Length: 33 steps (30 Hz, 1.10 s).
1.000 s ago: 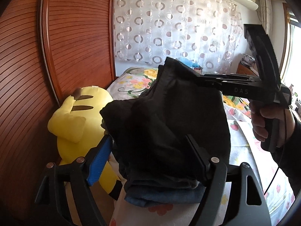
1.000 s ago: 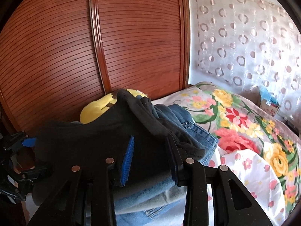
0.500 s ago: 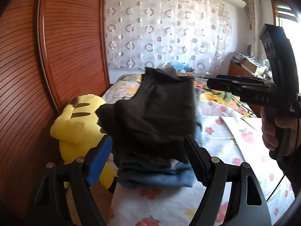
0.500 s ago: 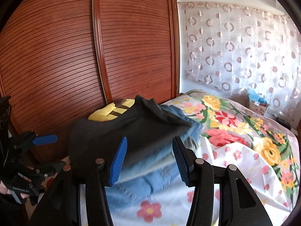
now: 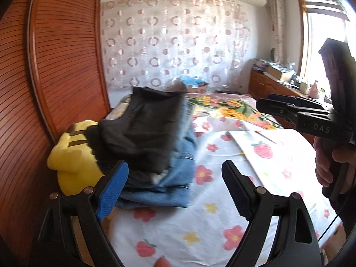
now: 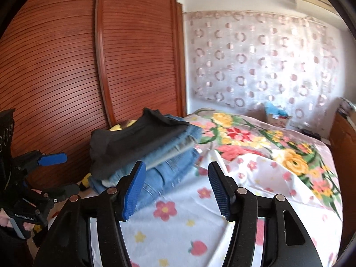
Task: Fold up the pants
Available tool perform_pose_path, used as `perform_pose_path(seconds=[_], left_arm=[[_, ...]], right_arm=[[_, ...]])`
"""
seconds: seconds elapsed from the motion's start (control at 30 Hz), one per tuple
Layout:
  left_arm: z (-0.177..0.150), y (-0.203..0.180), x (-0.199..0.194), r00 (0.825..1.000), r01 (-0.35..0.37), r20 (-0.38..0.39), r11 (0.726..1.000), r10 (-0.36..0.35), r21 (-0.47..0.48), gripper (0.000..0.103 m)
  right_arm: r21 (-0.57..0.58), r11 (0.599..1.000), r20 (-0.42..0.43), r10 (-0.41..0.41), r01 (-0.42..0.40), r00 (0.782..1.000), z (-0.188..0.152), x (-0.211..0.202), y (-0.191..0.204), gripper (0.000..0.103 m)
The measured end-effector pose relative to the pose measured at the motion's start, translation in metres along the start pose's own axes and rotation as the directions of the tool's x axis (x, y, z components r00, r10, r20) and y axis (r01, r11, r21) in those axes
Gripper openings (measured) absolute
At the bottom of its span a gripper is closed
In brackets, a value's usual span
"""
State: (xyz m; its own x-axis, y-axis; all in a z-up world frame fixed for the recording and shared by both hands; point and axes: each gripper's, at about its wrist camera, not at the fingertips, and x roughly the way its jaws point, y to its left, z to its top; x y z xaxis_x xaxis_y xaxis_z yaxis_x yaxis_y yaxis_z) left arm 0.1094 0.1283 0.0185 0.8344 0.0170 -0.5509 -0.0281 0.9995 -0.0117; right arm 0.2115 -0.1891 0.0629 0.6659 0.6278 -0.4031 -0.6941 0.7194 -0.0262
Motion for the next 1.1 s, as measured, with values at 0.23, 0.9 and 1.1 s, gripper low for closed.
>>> perform_pose_path(seconds=[0.23, 0.9, 1.1], left_arm=[[-0.007, -0.028, -0.007, 0.999, 0.042, 0.001, 0.999, -0.042, 0.001, 0.086], [-0.024, -0.109, -0.038, 0.992, 0.122, 0.012, 0.991, -0.123, 0.059, 0.086], [-0.032, -0.129, -0.051, 0.993, 0.116, 0.022, 0.991, -0.118, 0.073, 0.086]], right_arm=[[0.040, 0.995, 0.003, -0.097, 0.096, 0.995, -0.028, -0.048, 0.013, 0.061], [0.172, 0.948, -0.039, -0.266, 0.269, 0.963, -0.067, -0.136, 0.060, 0.075], [0.203, 0.931, -0.044, -0.301, 0.304, 0.952, -0.071, -0.151, 0.069, 0.078]])
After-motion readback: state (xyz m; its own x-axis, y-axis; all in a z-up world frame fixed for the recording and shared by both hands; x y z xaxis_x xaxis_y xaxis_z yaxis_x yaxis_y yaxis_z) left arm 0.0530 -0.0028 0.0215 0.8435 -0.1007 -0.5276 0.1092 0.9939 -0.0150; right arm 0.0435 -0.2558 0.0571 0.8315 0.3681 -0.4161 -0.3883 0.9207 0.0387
